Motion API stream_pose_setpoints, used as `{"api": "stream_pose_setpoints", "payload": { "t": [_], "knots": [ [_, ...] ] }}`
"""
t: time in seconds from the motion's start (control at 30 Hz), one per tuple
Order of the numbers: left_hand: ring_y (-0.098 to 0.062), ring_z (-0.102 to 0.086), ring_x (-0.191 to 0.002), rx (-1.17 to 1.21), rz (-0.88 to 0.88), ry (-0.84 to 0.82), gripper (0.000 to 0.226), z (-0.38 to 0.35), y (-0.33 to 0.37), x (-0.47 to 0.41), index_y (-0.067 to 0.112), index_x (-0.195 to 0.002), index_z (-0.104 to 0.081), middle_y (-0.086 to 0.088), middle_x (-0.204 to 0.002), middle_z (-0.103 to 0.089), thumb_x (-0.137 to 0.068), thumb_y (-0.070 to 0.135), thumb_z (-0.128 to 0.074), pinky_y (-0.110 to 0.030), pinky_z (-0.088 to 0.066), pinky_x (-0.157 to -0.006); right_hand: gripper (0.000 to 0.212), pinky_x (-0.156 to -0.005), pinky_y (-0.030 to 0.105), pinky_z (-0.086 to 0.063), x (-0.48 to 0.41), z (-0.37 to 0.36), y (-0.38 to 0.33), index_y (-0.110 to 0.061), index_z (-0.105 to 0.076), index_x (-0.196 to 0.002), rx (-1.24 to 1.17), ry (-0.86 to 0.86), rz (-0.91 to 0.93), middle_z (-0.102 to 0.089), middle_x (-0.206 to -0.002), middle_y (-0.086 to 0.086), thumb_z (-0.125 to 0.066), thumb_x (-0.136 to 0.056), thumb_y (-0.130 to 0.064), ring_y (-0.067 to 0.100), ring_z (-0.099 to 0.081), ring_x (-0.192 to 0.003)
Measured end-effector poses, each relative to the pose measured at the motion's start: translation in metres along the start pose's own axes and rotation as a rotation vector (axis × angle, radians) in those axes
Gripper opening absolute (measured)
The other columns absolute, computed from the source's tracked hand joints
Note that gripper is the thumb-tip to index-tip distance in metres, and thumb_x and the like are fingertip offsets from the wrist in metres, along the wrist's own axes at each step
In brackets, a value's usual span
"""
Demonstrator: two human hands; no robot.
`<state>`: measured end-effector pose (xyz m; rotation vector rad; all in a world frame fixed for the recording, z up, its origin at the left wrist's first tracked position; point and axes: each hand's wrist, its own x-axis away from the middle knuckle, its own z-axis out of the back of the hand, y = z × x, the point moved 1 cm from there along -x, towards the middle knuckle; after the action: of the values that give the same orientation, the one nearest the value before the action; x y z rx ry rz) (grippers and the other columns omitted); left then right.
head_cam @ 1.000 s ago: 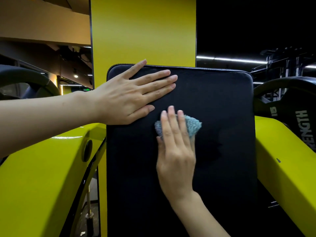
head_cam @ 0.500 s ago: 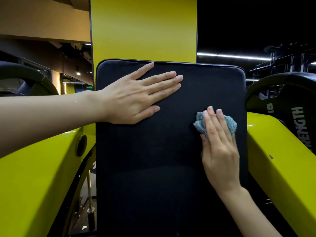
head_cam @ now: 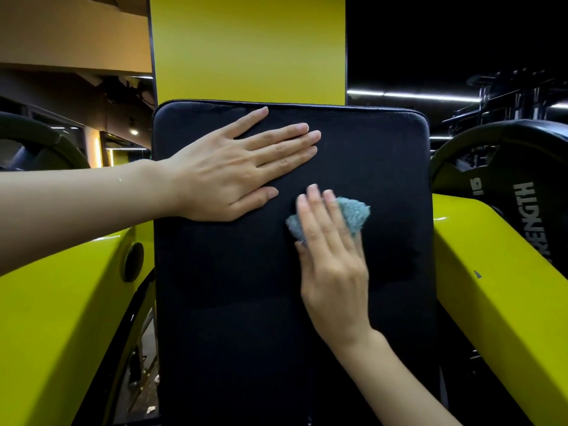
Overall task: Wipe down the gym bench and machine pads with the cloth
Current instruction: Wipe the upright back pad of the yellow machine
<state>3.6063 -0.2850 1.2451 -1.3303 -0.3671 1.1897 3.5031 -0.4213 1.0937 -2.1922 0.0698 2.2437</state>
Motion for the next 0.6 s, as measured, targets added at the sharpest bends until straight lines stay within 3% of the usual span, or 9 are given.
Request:
{"api": "stream_pose_setpoints", "payload": {
  "t": [0.1,0.33,0.5,0.6],
  "knots": [
    [-0.018,-0.005,-0.153,0.005,-0.017,-0.006,0.061,0.001,0.000,0.000,0.011,-0.158,-0.013,-0.005,-0.166,-0.007,-0.103,0.038,-0.019,-0.048,-0.007,-0.123,0.042,-0.113,0.044,-0.038,0.000,0.002,0.004,-0.009,-0.047,-0.145,0.020,-0.029,0.093,-0.043,-0.153,0.004,-0.047,-0.103,-0.011,0.019,-0.032,-0.146],
    [-0.017,-0.003,-0.153,0.019,-0.040,-0.033,0.060,0.001,0.001,0.001,0.013,-0.159,-0.010,-0.002,-0.167,-0.005,-0.104,0.036,-0.020,-0.045,-0.006,-0.124,0.046,-0.117,0.044,-0.033,-0.002,0.022,0.045,-0.006,-0.044,-0.146,0.051,-0.056,0.086,-0.041,-0.153,0.007,-0.049,-0.100,-0.005,0.021,-0.030,-0.147],
    [-0.018,-0.004,-0.153,0.017,-0.043,-0.030,0.060,0.002,0.002,0.001,0.013,-0.159,-0.010,-0.003,-0.167,-0.006,-0.104,0.036,-0.020,-0.047,-0.009,-0.124,0.047,-0.118,0.047,-0.031,-0.001,0.042,0.084,-0.005,-0.039,-0.148,0.074,-0.037,-0.004,-0.038,-0.155,0.008,-0.045,-0.101,-0.008,0.021,-0.028,-0.148],
    [-0.018,-0.006,-0.153,0.014,-0.039,-0.021,0.060,0.002,0.002,0.001,0.012,-0.158,-0.012,-0.003,-0.166,-0.007,-0.104,0.036,-0.022,-0.048,-0.011,-0.123,0.047,-0.121,0.038,-0.024,-0.002,0.049,0.105,-0.005,-0.036,-0.149,0.044,0.025,-0.142,-0.035,-0.156,0.005,-0.041,-0.103,-0.014,0.019,-0.024,-0.149]
  ]
}}
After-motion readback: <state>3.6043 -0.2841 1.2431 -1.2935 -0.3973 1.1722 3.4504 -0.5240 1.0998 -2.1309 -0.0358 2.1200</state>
